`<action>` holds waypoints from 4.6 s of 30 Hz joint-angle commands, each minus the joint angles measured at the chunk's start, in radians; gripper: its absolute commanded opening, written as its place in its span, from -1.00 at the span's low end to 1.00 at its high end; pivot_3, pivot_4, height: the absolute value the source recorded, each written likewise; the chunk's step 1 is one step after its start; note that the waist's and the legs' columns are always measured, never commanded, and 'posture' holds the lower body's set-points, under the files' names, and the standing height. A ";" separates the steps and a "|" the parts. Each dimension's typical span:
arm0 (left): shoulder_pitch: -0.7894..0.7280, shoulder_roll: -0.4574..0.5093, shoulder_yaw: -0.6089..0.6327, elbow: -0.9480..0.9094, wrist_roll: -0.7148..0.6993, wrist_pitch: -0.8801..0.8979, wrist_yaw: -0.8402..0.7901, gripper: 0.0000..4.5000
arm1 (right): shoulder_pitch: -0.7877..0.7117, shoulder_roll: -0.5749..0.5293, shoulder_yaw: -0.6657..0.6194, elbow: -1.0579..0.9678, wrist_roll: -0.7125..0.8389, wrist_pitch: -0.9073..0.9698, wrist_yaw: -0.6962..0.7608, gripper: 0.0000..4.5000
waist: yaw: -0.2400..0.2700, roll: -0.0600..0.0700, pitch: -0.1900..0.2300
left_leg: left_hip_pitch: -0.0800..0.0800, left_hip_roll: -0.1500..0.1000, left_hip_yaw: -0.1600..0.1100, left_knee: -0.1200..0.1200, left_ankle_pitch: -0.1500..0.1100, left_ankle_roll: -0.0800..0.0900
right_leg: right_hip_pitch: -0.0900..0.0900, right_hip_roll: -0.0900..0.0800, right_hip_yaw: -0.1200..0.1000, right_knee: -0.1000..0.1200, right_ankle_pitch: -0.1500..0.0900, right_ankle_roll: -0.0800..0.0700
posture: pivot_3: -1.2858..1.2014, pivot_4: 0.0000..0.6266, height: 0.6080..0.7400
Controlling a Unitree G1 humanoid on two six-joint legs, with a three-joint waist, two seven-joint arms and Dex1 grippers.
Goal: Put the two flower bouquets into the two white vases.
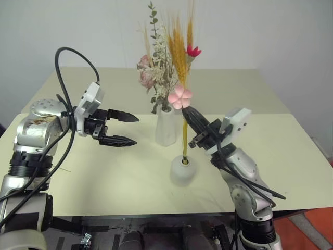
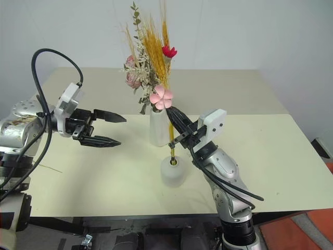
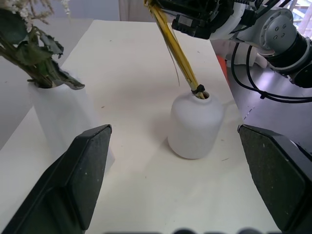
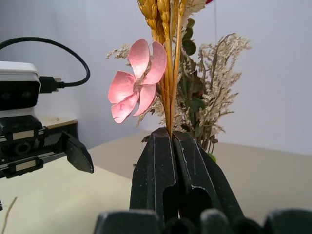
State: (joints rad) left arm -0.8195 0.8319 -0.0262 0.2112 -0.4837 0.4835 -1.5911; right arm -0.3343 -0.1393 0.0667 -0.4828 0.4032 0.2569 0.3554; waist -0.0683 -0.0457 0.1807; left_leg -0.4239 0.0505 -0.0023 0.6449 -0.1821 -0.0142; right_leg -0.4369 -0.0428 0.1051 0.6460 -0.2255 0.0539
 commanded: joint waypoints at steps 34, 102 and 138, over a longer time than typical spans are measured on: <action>-0.051 -0.003 0.010 0.022 0.007 -0.003 0.016 1.00 | 0.067 -0.031 -0.033 -0.106 -0.003 -0.040 -0.005 -0.99 | 0.001 0.000 0.000 | 0.000 0.000 0.000 0.000 0.000 0.000 | 0.000 0.000 0.000 0.000 0.000 0.000 | 0.03 -0.52 1.00; -0.022 0.010 0.007 -0.017 0.002 0.042 0.028 1.00 | 0.097 0.002 0.003 -0.067 -0.013 -0.049 -0.044 -0.99 | 0.001 0.000 0.000 | 0.000 0.000 0.000 0.000 0.000 0.000 | 0.000 0.000 0.000 0.001 0.000 -0.001 | 0.03 -0.52 1.00; 0.015 0.007 0.030 -0.033 -0.009 0.036 0.057 1.00 | 0.244 -0.179 -0.133 -0.182 0.127 0.027 0.061 0.99 | 0.005 0.000 0.000 | 0.000 0.000 0.000 0.001 0.000 0.000 | 0.000 0.000 0.000 0.001 0.000 -0.001 | 0.03 -0.52 1.00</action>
State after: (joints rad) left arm -0.8081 0.8273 -0.0273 0.2091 -0.4746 0.5286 -1.5396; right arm -0.0951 -0.2992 -0.0106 -0.6000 0.4809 0.2684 0.4065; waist -0.0630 -0.0459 0.1806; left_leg -0.4238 0.0502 -0.0022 0.6454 -0.1820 -0.0142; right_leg -0.4365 -0.0430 0.1053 0.6468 -0.2254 0.0534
